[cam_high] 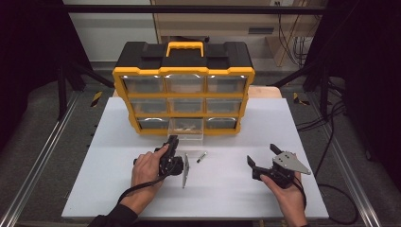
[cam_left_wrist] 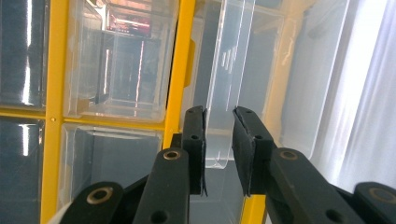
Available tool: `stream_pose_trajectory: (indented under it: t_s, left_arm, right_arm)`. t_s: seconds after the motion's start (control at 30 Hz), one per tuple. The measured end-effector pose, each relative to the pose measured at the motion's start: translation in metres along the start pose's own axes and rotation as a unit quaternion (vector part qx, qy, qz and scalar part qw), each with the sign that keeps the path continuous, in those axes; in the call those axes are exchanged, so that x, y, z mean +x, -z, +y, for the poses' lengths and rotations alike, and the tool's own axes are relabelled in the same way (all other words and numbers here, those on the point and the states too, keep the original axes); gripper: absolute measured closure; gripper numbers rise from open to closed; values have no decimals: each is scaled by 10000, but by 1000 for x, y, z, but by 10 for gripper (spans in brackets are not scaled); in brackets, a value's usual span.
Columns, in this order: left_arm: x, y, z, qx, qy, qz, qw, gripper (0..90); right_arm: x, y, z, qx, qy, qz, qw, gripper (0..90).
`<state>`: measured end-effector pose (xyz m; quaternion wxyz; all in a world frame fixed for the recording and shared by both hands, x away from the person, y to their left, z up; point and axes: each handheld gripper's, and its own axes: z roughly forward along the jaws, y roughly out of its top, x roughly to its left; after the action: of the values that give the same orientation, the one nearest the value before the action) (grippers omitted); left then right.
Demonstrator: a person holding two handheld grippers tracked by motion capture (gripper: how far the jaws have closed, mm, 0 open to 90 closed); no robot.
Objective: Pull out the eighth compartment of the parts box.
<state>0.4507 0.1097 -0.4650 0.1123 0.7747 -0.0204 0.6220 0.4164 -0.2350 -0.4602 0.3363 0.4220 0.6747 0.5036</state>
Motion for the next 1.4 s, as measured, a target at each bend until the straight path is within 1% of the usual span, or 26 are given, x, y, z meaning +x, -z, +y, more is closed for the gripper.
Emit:
stream_pose_trajectory:
  t_s: [0.07,0.97,1.4]
  left_arm:
    - [-1,3,0,1,-6,-5,10000,747]
    - [-2,11,2,12,15,-60,10000,743]
    - [-2,12,2,1,140,-77,9999,736]
  right_arm:
    - [0,0,0,8,5,-2,10000,67]
    - [1,-1,0,24,17,20,10000,66]
    - [1,-1,0,29,12,24,10000,65]
